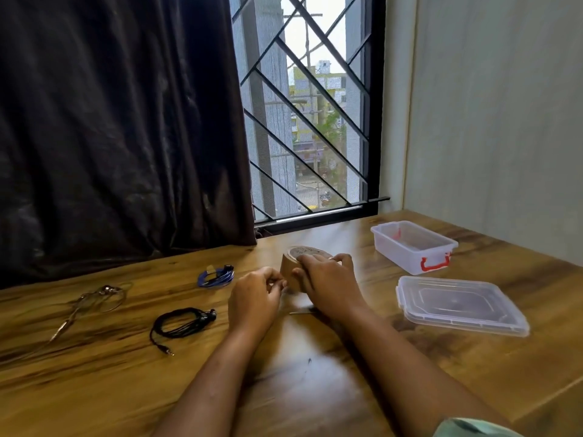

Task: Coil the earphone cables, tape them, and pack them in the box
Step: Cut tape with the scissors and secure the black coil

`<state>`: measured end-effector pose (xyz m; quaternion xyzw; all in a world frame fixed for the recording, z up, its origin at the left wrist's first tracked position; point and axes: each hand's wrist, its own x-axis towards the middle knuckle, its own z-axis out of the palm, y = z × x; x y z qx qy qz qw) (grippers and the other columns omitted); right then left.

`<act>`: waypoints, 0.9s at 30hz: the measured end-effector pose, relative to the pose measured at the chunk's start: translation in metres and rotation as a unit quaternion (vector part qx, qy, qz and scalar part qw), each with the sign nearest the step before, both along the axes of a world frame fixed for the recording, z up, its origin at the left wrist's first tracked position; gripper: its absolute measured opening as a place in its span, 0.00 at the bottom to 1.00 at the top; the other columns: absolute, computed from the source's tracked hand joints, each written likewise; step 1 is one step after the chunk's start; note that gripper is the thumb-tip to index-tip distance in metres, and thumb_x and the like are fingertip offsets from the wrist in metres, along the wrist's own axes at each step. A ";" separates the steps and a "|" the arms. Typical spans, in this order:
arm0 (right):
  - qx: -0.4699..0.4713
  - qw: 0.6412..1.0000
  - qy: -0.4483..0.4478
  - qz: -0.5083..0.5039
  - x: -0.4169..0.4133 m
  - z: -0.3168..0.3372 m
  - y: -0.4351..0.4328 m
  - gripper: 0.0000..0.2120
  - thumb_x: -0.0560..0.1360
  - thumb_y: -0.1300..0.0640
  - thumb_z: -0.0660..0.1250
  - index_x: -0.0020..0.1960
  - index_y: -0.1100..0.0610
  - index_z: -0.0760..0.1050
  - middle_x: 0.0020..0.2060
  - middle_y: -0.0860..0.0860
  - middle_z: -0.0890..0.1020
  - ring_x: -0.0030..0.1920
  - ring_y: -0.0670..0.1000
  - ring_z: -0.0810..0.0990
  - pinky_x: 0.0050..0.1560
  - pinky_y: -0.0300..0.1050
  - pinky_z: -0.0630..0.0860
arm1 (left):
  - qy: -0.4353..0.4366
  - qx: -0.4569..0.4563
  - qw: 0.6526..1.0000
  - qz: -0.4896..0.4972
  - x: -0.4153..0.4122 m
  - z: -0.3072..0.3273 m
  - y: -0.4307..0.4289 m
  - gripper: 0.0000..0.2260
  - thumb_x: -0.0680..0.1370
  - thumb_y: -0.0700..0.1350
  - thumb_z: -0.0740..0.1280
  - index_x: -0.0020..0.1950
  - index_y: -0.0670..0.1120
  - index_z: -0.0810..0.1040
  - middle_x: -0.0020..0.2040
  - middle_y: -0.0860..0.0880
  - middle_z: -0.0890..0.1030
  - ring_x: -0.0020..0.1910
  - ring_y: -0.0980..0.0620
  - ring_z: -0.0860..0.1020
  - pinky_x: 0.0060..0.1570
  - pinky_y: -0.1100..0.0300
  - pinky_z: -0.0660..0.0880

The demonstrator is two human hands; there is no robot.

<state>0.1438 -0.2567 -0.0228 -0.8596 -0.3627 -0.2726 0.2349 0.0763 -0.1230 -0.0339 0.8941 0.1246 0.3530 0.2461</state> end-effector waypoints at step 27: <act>0.029 0.989 0.124 0.081 0.034 -0.005 -0.022 0.11 0.78 0.55 0.62 0.59 0.53 0.78 0.58 0.51 0.80 0.61 0.53 0.73 0.60 0.43 0.67 | 0.071 -0.211 0.969 -0.105 -0.013 0.003 0.020 0.04 0.73 0.45 0.72 0.41 0.47 0.79 0.40 0.48 0.83 0.41 0.50 0.80 0.44 0.54 0.78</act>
